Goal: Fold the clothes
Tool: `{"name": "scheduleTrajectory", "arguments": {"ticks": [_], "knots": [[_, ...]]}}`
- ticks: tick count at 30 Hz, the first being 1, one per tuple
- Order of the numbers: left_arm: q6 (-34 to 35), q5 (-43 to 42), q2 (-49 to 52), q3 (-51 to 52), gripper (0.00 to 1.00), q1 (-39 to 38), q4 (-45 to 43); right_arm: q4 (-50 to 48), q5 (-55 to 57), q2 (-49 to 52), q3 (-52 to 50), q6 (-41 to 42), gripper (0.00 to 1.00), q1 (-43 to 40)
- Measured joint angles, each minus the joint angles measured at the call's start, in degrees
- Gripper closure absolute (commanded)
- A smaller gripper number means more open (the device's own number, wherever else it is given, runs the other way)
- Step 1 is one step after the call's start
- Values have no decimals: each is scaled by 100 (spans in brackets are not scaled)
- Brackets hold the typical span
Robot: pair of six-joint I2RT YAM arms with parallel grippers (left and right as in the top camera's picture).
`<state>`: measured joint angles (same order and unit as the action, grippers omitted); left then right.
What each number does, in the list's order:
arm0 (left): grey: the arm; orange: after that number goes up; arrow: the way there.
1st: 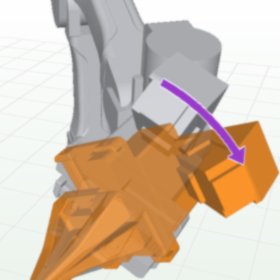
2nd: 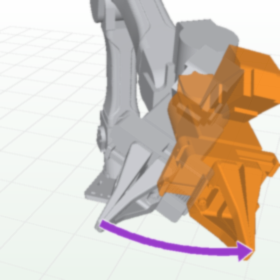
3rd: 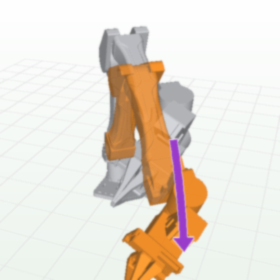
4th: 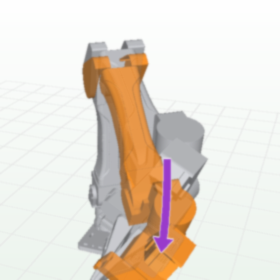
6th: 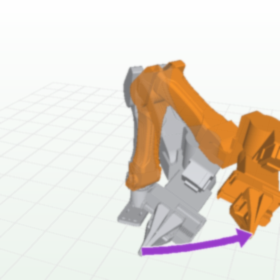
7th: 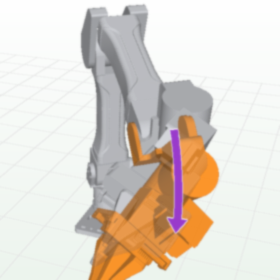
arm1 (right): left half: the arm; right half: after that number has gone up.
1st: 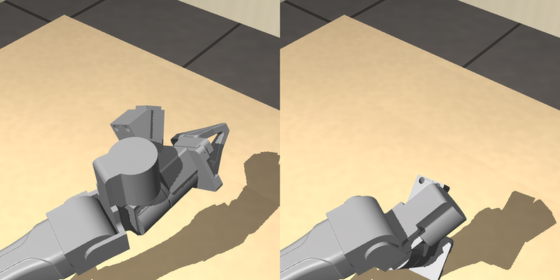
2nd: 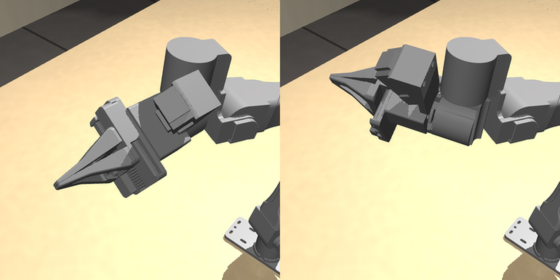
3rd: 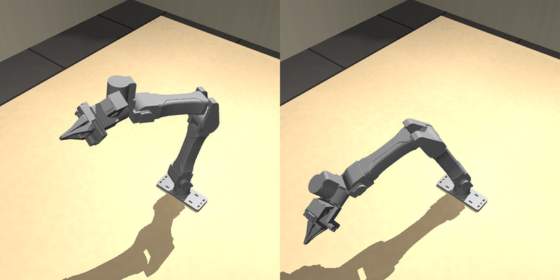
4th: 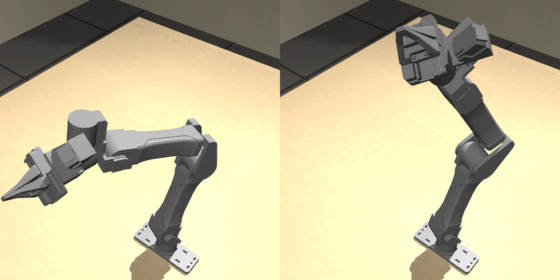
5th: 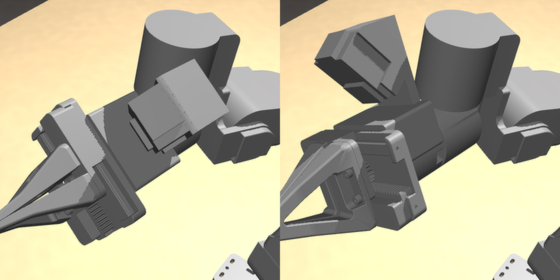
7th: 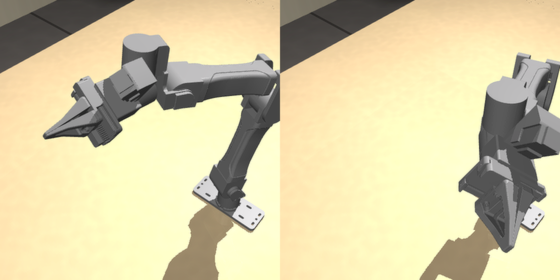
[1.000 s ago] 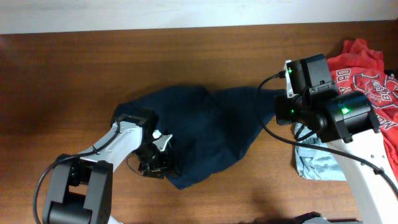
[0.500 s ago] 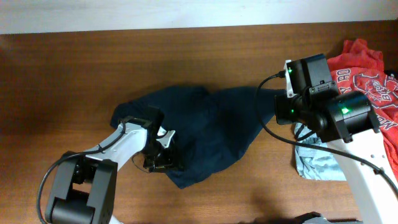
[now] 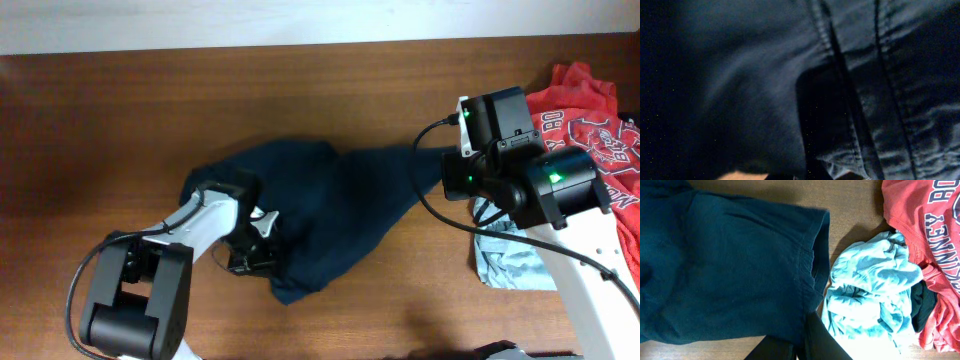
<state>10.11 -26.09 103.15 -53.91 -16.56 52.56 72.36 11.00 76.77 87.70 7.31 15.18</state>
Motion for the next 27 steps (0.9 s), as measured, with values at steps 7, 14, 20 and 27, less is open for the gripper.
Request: {"name": "scheduleTrajectory", "arguments": {"ticks": [7, 14, 20, 27], "knots": [[-326, 850, -1445, -2555, 100, 470, 2459, 42, -15, -52, 0, 0, 96, -9], [-409, 1893, -2214, -6714, 100, 647, 4291, 70, -269, -1008, 173, 4, 96, -11], [-411, 2124, -2376, -8203, 100, 647, 4448, 433, -588, -1762, 684, -63, 96, -11], [-413, 2258, -2354, -8559, 100, 647, 4448, 754, -1034, -1893, 1519, -111, 96, -11]]}}
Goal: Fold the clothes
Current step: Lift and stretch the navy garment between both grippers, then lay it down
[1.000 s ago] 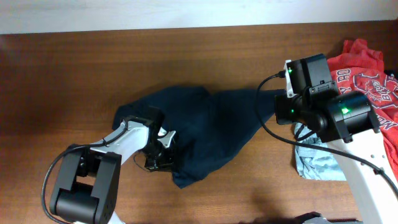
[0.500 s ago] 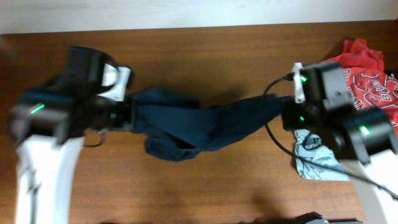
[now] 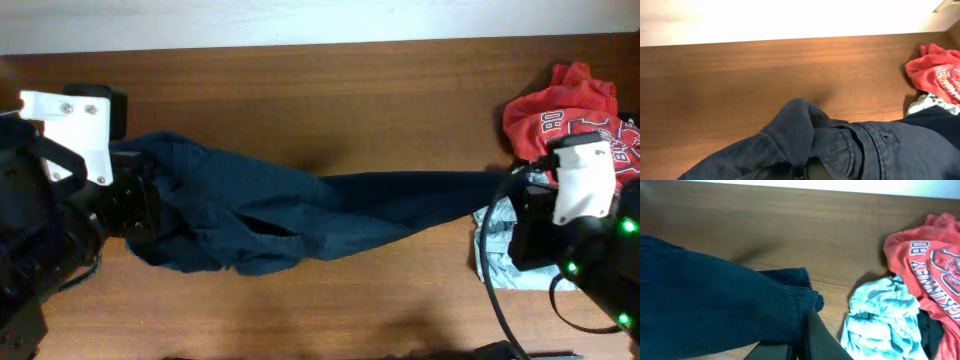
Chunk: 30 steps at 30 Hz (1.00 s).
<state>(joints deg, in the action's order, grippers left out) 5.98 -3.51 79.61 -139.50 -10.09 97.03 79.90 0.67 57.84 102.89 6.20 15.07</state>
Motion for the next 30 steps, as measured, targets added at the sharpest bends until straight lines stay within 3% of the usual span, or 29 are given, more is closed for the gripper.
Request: {"name": "scheduleTrajectory", "arguments": {"ticks": [11, 19, 24, 30], "knots": [[-63, 243, 898, -278, 100, 0, -2, -11, -308, 791, 251, -63, 96, 0], [-61, -79, -22, -1023, 100, 0, -2, 977, -767, 518, 1742, -61, 96, 0], [-59, -11, -573, -1156, 100, 0, -2, 999, -835, 496, 2028, -28, 96, 0], [-59, 293, 72, -1185, 100, 0, -2, 859, -874, 970, 2081, 111, 96, 0]]}}
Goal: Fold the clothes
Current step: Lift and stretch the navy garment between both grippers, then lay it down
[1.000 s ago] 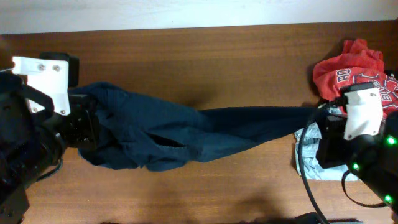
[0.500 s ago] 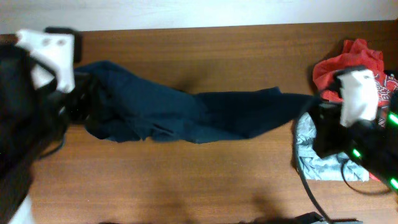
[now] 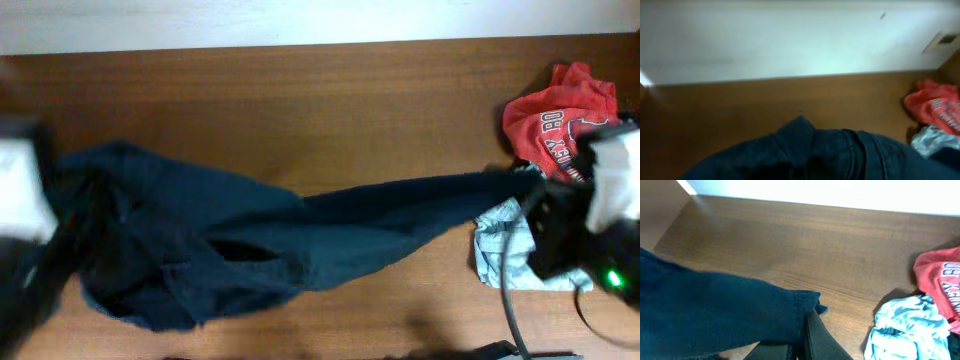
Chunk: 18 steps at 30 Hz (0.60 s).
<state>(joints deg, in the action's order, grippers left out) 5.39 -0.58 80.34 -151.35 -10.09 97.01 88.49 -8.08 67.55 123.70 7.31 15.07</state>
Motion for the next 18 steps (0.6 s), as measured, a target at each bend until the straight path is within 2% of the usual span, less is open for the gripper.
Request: {"name": "scheduleTrajectory", "arguments": {"ticks": [4, 6, 7, 10, 11, 12, 18], "knots": [[-2, 44, 1296, 33, 100, 90, -50, -46, 0, 994, 17, 42, 95, 0], [-2, 39, 2065, 44, 100, 203, -131, -173, -2, 1554, 17, 22, 89, -2], [-4, 26, 2490, 72, 97, 273, -221, -249, 0, 1871, 13, -4, 82, -4], [-26, -2, 3705, 151, 71, 518, -490, -566, 7, 2977, -15, -85, 60, -9], [-35, -7, 3958, 151, 61, 577, -570, -634, 4, 3300, -17, -98, 46, -11], [-59, -22, 4269, 151, 59, 667, -671, -693, -2, 3554, -17, -129, 42, -9], [-138, -31, 5056, 153, 34, 1025, -514, -756, 280, 4590, -39, -216, 35, -26]]}}
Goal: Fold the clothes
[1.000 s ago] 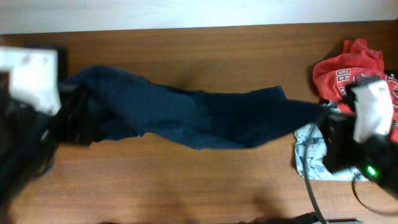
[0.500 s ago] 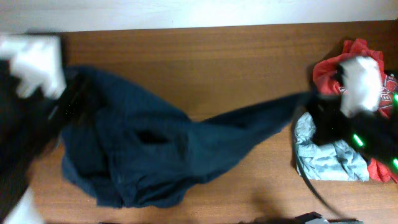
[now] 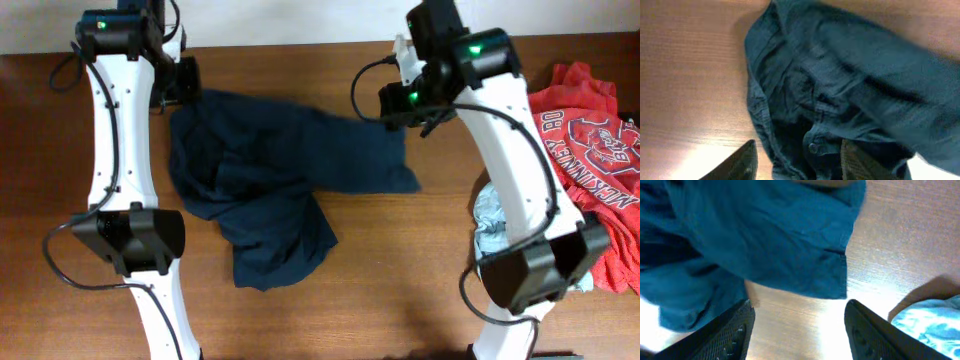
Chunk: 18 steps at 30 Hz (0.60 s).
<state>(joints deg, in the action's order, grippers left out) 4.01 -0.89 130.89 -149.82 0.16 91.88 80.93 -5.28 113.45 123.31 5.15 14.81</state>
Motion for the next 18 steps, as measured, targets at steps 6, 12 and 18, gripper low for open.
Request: {"name": "scheduleTrajectory", "arguments": {"ticks": [6, 12, 18], "knots": [[-37, -107, -15, -7, 33, 199, 396, 2, 293, 20, 2, -48, 33, -22], [-293, -306, -15, 361, 38, 210, 94, 94, 361, 20, 2, -63, 33, -22], [-826, -638, 149, 1899, 43, 157, -922, 201, 378, 20, 2, -72, 33, -22]]}}
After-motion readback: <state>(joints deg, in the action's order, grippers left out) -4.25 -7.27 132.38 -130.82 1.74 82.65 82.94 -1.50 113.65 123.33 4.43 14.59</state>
